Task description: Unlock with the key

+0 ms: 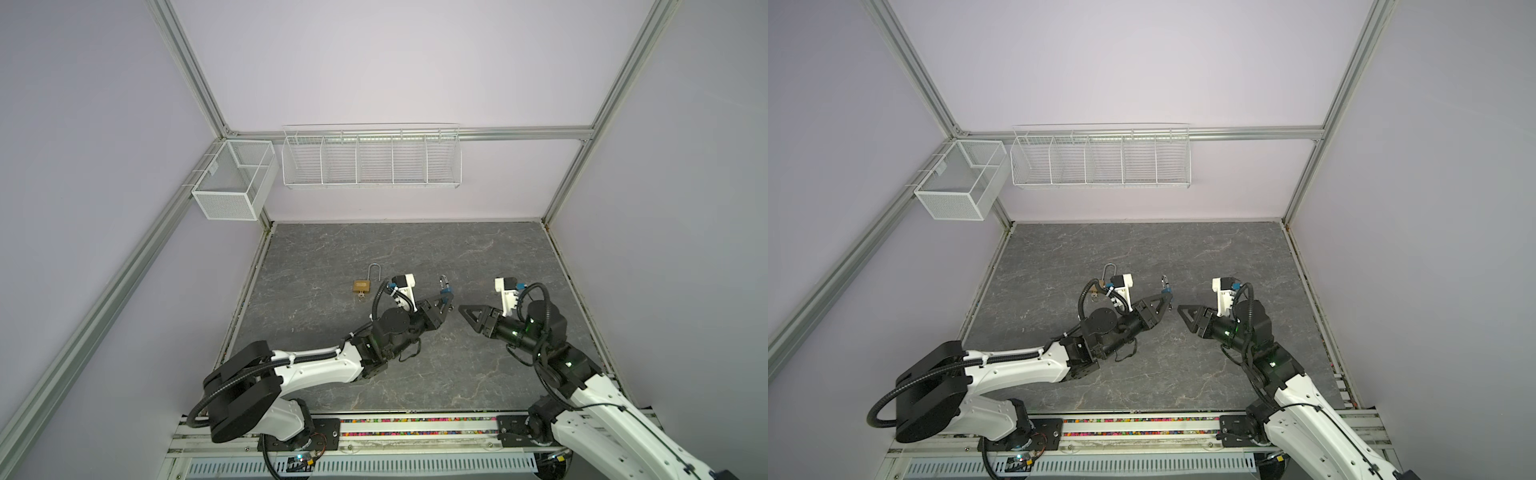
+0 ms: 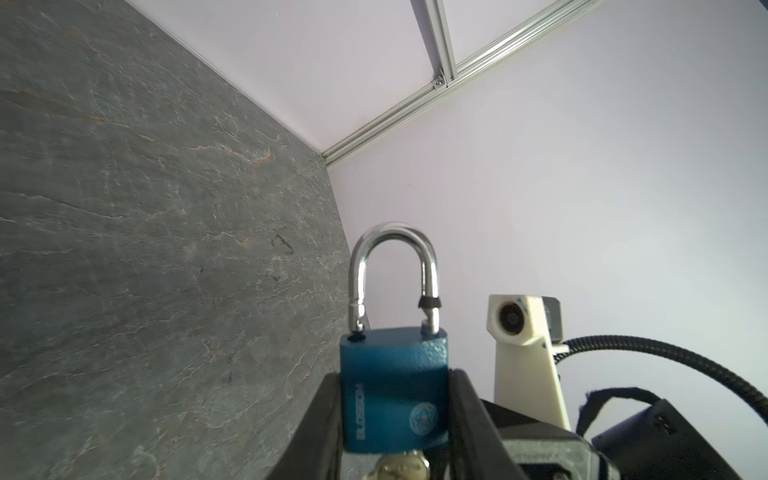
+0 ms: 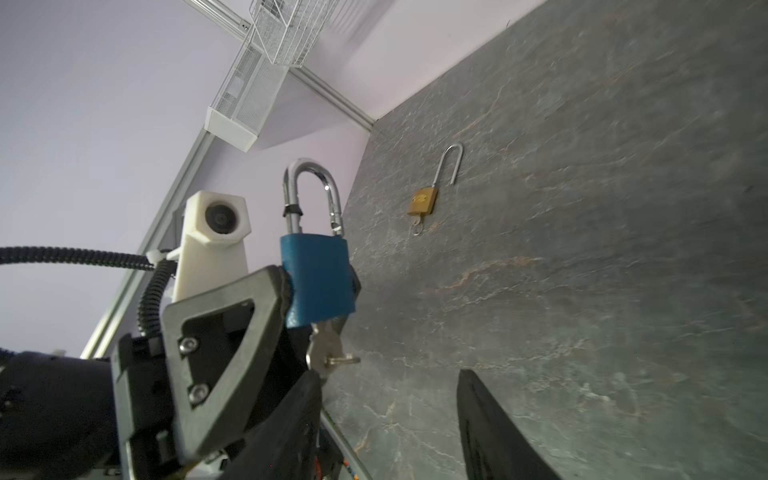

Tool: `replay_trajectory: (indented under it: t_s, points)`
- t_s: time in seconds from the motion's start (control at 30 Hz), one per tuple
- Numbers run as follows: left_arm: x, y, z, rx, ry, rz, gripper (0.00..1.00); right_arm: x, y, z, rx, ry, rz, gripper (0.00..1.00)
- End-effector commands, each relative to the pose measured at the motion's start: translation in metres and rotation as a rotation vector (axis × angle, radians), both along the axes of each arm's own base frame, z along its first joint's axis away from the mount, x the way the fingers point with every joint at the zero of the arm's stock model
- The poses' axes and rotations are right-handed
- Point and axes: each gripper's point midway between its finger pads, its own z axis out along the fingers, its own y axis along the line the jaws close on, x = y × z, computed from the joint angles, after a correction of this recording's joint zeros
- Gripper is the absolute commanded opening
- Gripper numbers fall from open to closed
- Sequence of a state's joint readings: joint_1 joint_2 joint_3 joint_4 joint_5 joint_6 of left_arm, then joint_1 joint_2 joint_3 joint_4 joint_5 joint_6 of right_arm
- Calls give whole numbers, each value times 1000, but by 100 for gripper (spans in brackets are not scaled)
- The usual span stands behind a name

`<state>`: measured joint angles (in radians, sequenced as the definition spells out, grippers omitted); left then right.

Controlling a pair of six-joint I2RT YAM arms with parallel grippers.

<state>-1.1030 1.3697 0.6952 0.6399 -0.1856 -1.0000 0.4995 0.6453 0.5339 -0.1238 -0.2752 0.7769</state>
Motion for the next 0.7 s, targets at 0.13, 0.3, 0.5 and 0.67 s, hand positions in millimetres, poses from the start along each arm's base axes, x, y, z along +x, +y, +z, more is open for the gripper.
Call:
replay_trajectory:
  t_s: [0.13,0.3,0.5,0.67]
  points:
    - [-33,18,-14,301,-145,-172,0,-1,-20,-8,-204,-43,-28,60]
    - [-57,20,2,290,-205,-288,0,12,7,5,-125,-101,76,59]
    - [-66,17,9,244,-212,-336,0,18,34,26,26,-158,176,57]
    - [-65,17,7,229,-215,-327,0,15,40,42,81,-205,212,58]
